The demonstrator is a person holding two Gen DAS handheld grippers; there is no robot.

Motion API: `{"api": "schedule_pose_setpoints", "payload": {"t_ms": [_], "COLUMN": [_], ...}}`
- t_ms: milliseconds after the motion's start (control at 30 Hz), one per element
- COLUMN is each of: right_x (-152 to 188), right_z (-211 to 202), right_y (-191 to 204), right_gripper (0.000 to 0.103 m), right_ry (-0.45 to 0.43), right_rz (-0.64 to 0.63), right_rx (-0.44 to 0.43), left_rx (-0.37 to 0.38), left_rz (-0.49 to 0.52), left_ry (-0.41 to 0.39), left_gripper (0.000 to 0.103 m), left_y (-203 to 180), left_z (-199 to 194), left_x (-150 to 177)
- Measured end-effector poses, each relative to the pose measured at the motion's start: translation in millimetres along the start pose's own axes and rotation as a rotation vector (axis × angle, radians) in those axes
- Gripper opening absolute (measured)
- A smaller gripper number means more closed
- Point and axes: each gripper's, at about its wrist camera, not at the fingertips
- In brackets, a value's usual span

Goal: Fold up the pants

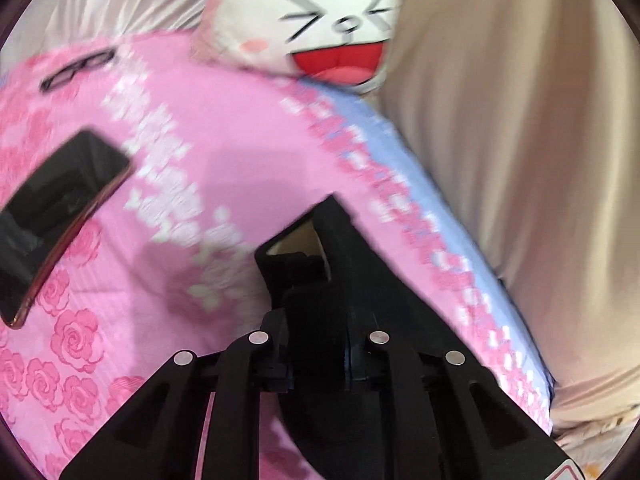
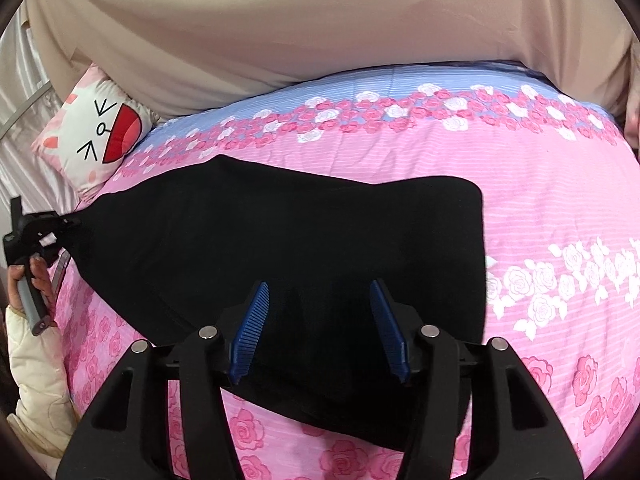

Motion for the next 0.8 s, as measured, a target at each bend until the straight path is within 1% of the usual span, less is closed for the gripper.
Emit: {"api": "schedule_pose_setpoints", "payload": {"t_ms": [67,167,233,300,400,500,600,733,800], "right_x": [0,0,-1,-1,-2,-3,-4,-5,-5], "right_z": [-2,-6,-8,-10,-13,-16,-18,-23,-27], "right_y": [-5,-14,-20,-25,-32,-41,-50,-63,-73], "right_gripper": [0.053,0.062,0.062,0.062,0.062,0.062,0.062,0.062,0.062], "right_ry": [-0.008,-0.024,-0.03,-0.033,-0.041,-0.045,-0.049,-0.062,-0.072], "right_rz": [0.01,0.029,0.039,0.048,0.06,0.084,0.098,0.118,0.135], "right_rx": [-0.002,-0.01,-0.023,-0.036,-0.055,-0.08,-0.1,-0.116,-0.112], "left_rx": [0.014,0.05,0.078,0.094,0.147,0.189,0.224,0.273,0.29], "left_rz": [0.045,0.144,0.225,0.284,0.384,0.505,0.621,0.779,0.848], "left_ry": [-0.028,-0.088,-0.13,-0.156,-0.179,-0.203,-0.212,-0.181,-0.161], "left_gripper": [0.012,0.012,0.012,0.012,0.012,0.012,0.012,0.012,0.012], "left_y": [-21,-67,-105,-134,-183,-237,-283,-339,-359], "left_z": [-13,-36,-52,-62,-78,-95,-106,-108,-108], "left_x": [-5,-11,-12,-13,-8,7,29,70,92]}}
Point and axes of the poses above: each gripper's, at about its wrist camera, not at the fingertips, and z roughly the way its jaws point, y to its left, x to its underside, and after that the axes turned 12 degrees about z, right-handed
